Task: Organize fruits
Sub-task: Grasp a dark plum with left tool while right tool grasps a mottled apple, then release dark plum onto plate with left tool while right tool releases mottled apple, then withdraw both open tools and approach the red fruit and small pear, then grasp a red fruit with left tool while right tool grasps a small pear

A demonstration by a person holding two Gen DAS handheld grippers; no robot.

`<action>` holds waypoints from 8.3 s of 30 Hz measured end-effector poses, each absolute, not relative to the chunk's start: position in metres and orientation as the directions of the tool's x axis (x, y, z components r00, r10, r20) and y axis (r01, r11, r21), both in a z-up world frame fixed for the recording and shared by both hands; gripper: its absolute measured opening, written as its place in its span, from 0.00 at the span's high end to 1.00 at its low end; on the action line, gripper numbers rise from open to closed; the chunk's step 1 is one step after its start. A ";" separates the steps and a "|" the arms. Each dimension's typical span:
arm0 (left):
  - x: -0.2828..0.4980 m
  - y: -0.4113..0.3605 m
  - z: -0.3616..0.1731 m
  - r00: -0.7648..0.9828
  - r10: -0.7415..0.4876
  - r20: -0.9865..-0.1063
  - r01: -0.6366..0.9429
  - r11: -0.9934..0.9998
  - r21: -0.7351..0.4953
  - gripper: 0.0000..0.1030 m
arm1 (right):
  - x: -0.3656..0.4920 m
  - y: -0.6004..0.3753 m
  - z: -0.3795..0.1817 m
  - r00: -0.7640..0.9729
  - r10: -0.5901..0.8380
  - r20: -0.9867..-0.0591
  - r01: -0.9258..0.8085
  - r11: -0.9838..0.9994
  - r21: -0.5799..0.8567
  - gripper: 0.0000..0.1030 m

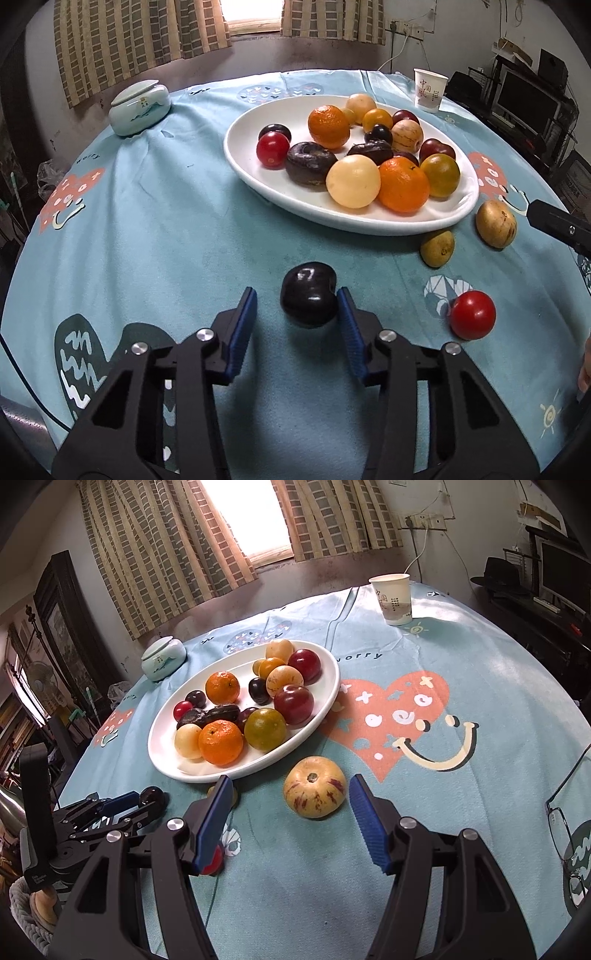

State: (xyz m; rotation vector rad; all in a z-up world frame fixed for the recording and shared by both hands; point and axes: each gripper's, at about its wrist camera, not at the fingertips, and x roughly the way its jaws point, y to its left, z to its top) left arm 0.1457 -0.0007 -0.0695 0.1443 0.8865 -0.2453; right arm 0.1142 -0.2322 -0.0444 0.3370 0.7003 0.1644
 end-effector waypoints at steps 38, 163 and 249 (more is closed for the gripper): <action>0.139 -0.007 -0.065 0.626 -0.157 -0.764 0.295 0.955 0.045 0.69 | 0.140 -0.216 -0.075 0.677 0.190 -0.712 -0.036 0.974 0.226 0.45; 0.102 -0.071 -0.052 0.714 -0.094 -0.694 0.324 0.923 0.208 0.02 | 0.075 -0.263 -0.039 0.822 0.297 -0.486 -0.002 0.855 0.519 0.26; 0.091 -0.007 -0.048 0.709 -0.111 -0.696 0.291 0.945 0.146 0.02 | 0.146 -0.159 -0.071 0.648 0.284 -0.707 -0.189 0.959 0.212 0.60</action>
